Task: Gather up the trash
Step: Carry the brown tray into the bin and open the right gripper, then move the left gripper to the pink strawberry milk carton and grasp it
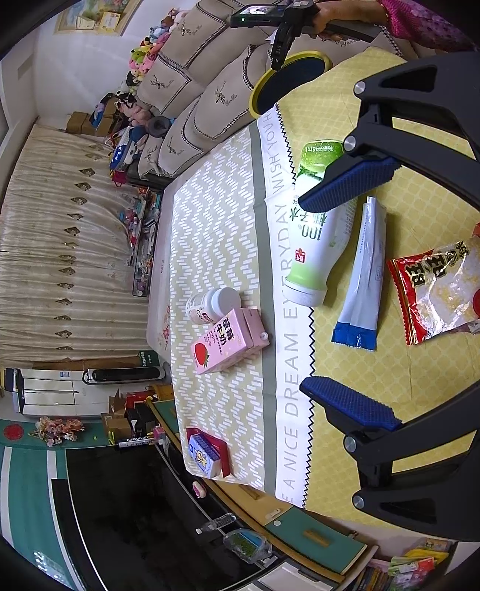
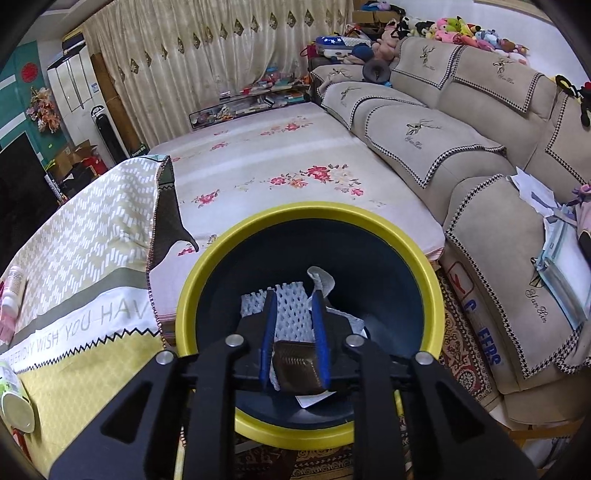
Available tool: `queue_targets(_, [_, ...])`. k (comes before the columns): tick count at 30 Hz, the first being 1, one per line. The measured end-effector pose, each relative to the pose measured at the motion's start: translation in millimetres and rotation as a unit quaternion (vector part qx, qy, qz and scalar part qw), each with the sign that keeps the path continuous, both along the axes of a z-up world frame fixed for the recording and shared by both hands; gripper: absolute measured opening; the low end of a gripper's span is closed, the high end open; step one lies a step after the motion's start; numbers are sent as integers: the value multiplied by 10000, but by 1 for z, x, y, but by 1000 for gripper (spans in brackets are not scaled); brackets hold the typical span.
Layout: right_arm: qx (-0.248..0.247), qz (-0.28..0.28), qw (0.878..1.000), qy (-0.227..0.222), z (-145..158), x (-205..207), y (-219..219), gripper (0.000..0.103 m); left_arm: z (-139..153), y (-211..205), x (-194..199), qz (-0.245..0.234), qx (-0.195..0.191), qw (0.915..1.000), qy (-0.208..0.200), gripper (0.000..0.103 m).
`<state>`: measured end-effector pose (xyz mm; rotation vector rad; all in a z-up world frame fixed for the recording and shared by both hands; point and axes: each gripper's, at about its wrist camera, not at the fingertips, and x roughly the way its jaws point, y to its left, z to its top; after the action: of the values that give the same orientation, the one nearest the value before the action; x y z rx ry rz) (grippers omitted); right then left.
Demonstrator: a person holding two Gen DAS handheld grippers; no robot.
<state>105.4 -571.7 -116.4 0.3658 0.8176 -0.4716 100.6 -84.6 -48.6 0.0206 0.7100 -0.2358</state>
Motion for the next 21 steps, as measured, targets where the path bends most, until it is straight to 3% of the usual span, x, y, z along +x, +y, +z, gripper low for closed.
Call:
queue_targets(12, [43,164,9999,-19,0,5,10,23,-14,-10,0,-271,79,9994,222,89])
queue_targets(17, [51,202,9998,-68,2,4,12,26,-19,-11,-5,-317,387,9984,274,89])
queue_targets(21, [84,241,9996,-99,2,5,14,27,-26,-3,-5,-278,309,9981,458,89])
